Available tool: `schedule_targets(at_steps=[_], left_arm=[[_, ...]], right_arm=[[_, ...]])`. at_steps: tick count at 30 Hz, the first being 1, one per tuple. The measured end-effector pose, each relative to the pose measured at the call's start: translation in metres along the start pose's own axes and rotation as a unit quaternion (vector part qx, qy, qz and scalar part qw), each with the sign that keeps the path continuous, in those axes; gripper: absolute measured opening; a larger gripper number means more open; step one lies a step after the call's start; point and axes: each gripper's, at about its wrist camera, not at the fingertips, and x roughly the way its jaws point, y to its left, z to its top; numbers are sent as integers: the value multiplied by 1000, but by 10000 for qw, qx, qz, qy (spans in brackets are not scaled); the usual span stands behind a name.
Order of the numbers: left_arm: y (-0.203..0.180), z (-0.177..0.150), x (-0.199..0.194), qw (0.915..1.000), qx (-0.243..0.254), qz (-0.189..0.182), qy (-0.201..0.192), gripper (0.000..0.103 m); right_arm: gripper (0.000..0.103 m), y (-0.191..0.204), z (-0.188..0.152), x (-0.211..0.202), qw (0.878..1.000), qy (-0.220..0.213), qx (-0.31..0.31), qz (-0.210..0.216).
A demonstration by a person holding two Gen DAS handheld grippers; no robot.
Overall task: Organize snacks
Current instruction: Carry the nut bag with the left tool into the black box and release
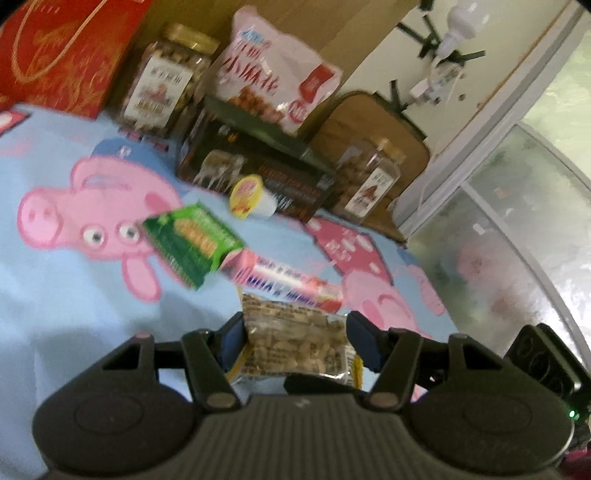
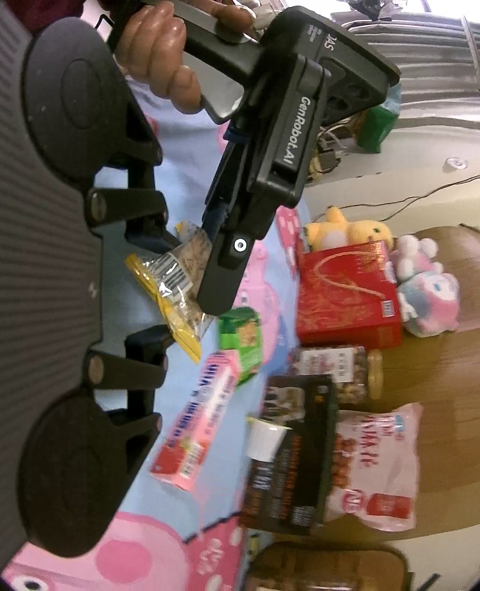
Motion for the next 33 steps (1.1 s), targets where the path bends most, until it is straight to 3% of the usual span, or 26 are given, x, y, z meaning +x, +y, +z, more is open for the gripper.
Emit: schedule_targets(at_steps=[7, 17, 20, 24, 26, 28, 33], left_arm=[[-22, 36, 9, 9990, 416, -60, -119, 59], [-43, 112, 61, 9959, 867, -81, -243, 60], [-39, 139, 80, 9950, 915, 38, -392, 61], [-23, 170, 112, 9939, 787, 574, -526, 62], [-12, 176, 126, 9943, 598, 803, -359, 59], [-5, 170, 127, 9957, 445, 770, -240, 59], [-8, 144, 102, 9960, 576, 545, -408, 58]], right_arm=[[45, -11, 24, -5, 9987, -426, -162, -232], [45, -62, 69, 11, 9939, -759, -162, -779], [45, -86, 87, 28, 9926, -823, -126, -889], [48, -117, 108, 66, 9901, -839, -1, -1122], [49, -130, 111, 87, 9889, -660, 29, -1333], [49, -137, 107, 93, 9864, -528, 169, -1547], [50, -139, 85, 59, 9865, -759, 506, -1358]])
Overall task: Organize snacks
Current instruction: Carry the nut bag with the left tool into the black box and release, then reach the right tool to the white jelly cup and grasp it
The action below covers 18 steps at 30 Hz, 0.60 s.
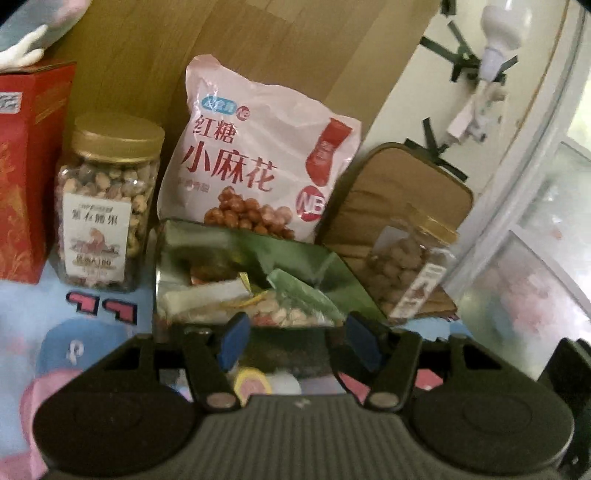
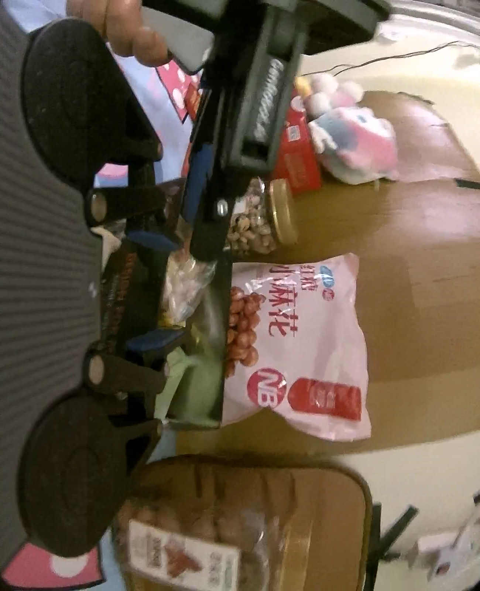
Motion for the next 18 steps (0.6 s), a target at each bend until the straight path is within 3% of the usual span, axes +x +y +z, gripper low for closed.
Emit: schedule_targets(at_steps=[5, 8, 11, 13, 18], left_arm=[[2, -31, -36, 9994, -199, -266, -134, 58], [9, -56, -49, 9986, -440, -277, 0, 58], [15, -82, -65, 9981, -557, -224, 103, 58], [18, -92, -76, 9981, -584, -147, 98, 58], [25, -111, -99, 9978, -646, 108, 68, 58]], right_arm=[[50, -6, -16, -38, 9993, 11, 307, 188], [50, 2, -22, -38, 9994, 212, 175, 226], [55, 7, -20, -22, 9979, 549, 159, 314], [70, 6, -14, -8, 9962, 759, 289, 323], [70, 7, -4, 41, 9868, 1477, 633, 195]])
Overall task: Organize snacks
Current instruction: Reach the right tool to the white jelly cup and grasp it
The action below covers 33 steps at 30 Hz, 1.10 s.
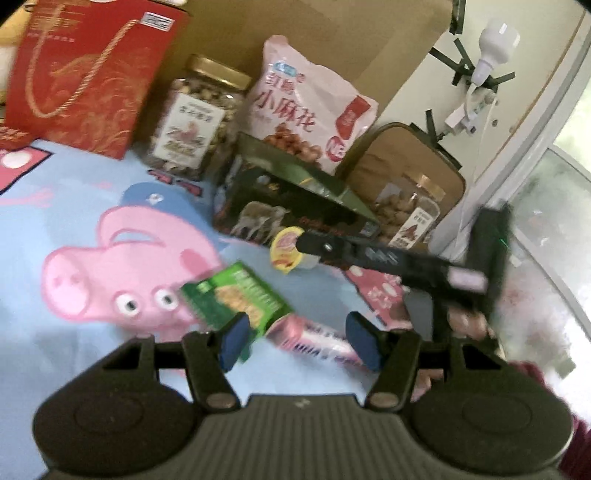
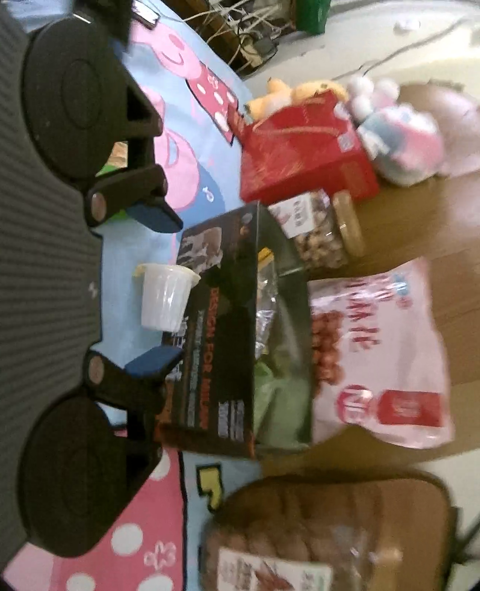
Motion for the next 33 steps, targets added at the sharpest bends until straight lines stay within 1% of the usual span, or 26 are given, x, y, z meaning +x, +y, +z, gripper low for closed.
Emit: schedule_targets(at_steps=[2, 3, 4, 7, 10, 12, 14, 16, 19, 21, 23, 24, 26, 28, 29, 30, 33], left_arm=[[1, -5, -6, 10000, 8, 62, -2, 58], [1, -7, -9, 10000, 13, 66, -4, 58], [1, -10, -12, 10000, 21, 58, -14, 58], [1, -14, -21, 10000, 63, 4, -71, 58], [2, -16, -29, 9999, 39, -80, -111, 59], [2, -19, -33, 9998, 1, -157, -135, 59], [2, -21, -35, 9997, -16, -223, -128, 59], [2, -24, -35, 9996, -8, -276, -70, 59], [-1, -29, -30, 9995, 3, -301, 62, 59], [-3, -33, -27, 9994, 7, -303, 136, 59], [-4, -36, -25, 9993, 22, -304, 197, 59], [-6, -38, -24, 9993, 36, -297, 228, 59], [-5, -41, -23, 9992, 47, -286, 269, 59], [-5, -42, -22, 9991, 32, -281, 308, 59], [-4, -42, -21, 9991, 21, -277, 326, 59], [-4, -42, -20, 9990, 12, -277, 349, 59], [-5, -43, -17, 9987, 25, -303, 406, 59]], right_arm=[[68, 1, 2, 17, 9995, 261, 111, -140], [55, 0, 1, 22, 9991, 343, 177, -151], [48, -1, -1, 25, 9988, 380, 252, -162], [47, 1, -7, 9, 9986, 261, 407, -196], [47, 19, -17, -30, 9999, -19, 100, 114], [48, 35, -31, -61, 9986, -195, -270, 403], [48, 50, -51, -88, 9952, -273, -703, 616], [48, 63, -70, -103, 9900, -200, -1135, 812], [48, 81, -101, -112, 9773, 86, -1756, 1183], [48, 92, -119, -109, 9689, 214, -2177, 1159], [48, 99, -131, -102, 9652, 165, -2429, 957], [49, 98, -132, -100, 9650, 81, -2448, 933], [50, 94, -131, -98, 9692, -5, -2292, 897], [64, 88, -131, -95, 9742, -95, -2122, 764], [66, 86, -131, -94, 9758, -127, -2060, 728], [68, 83, -131, -93, 9770, -144, -1994, 736], [69, 77, -134, -95, 9799, -155, -1831, 776]])
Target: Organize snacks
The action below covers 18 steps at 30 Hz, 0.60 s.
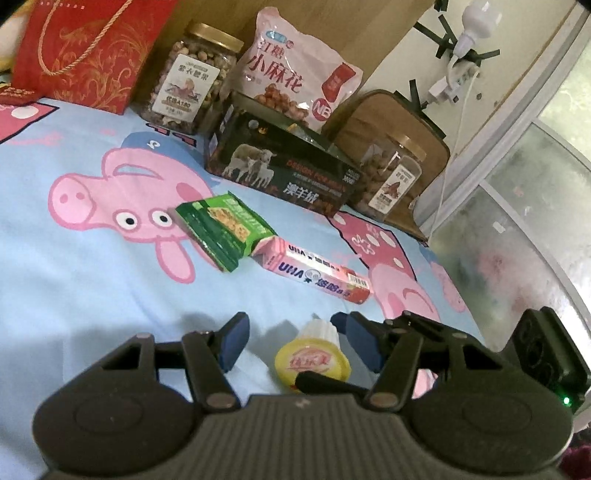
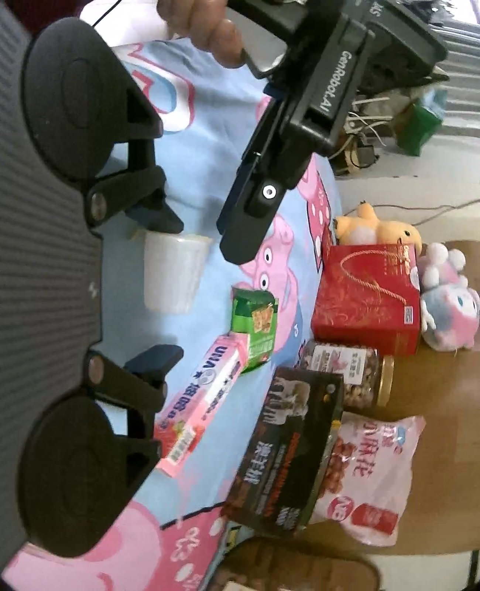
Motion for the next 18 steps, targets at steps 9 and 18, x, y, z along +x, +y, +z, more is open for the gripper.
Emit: schedule_targets(at_steps=[9, 18], left_arm=[[-7, -2, 10, 9998, 77, -58, 154, 62], [-14, -3, 11, 9997, 147, -84, 197, 62]], right_arm=[[69, 0, -10, -11, 9999, 17, 172, 12], [69, 3, -12, -13, 10000, 38, 79, 6]])
